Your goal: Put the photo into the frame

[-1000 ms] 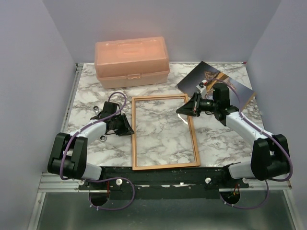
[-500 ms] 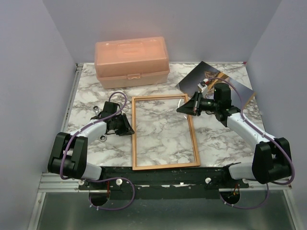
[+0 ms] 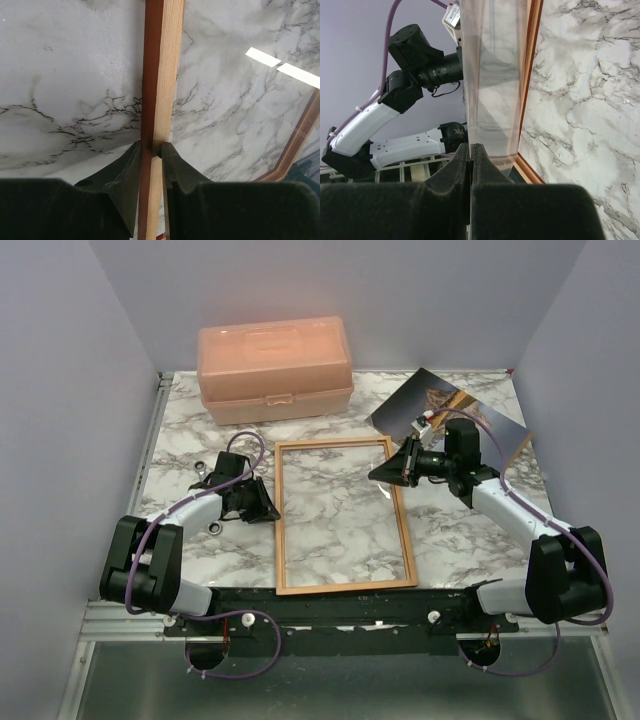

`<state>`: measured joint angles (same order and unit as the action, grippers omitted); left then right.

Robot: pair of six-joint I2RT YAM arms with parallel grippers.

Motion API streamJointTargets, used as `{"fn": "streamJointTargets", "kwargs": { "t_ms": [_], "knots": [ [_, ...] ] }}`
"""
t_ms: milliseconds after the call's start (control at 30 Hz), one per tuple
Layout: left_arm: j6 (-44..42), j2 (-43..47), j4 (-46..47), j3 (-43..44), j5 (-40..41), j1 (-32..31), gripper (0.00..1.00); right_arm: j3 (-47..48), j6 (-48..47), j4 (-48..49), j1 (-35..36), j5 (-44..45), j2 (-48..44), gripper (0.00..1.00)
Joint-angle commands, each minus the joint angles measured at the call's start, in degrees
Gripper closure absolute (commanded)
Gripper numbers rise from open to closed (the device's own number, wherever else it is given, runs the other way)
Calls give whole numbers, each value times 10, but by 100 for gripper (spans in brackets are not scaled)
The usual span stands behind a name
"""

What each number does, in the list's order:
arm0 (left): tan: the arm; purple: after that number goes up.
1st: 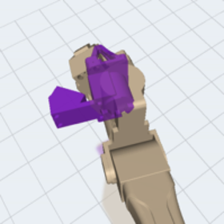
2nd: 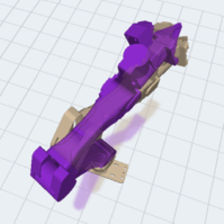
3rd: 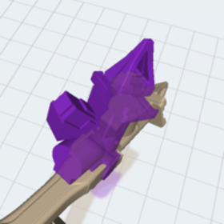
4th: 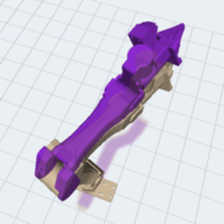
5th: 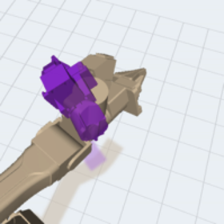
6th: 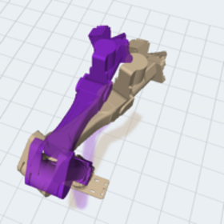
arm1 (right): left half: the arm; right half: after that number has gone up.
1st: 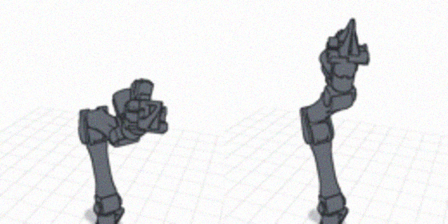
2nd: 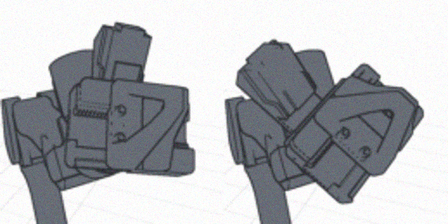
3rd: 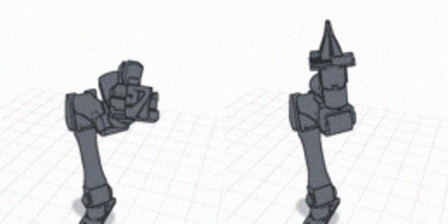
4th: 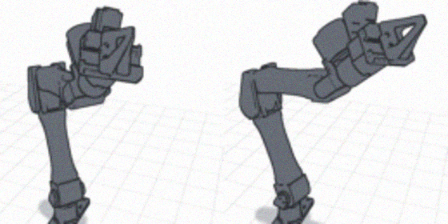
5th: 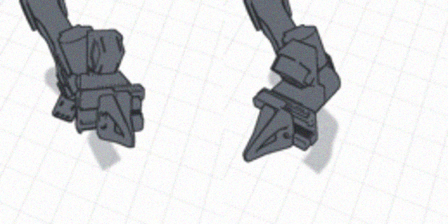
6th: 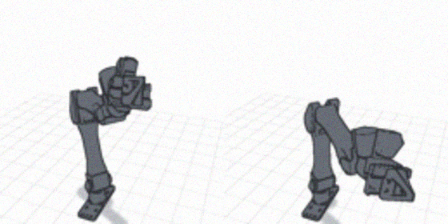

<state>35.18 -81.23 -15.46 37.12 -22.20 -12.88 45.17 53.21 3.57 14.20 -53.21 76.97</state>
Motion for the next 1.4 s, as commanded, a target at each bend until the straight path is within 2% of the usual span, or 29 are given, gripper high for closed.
{"fn": "streamJointTargets", "kwargs": {
  "t_ms": [0, 400, 733, 1133, 1367],
  "knots": [
    [-11, -17, -10, -1, 10, -9, 77, -8, 12, 25, 4, -7, -13, 99],
    [-12, -19, -11, 1, 11, -10, 77, -25, 22, 20, 7, 5, -45, 99],
    [-13, -21, -14, 4, 12, -11, 77, -62, 26, 56, 7, 6, -50, 99],
    [-17, -21, -15, 5, 12, -12, 77, -11, 16, 35, 8, 3, -61, 99],
    [-18, -21, -15, 5, 12, -12, 76, -13, 23, 45, 7, 2, -56, 99]
  ]
}}
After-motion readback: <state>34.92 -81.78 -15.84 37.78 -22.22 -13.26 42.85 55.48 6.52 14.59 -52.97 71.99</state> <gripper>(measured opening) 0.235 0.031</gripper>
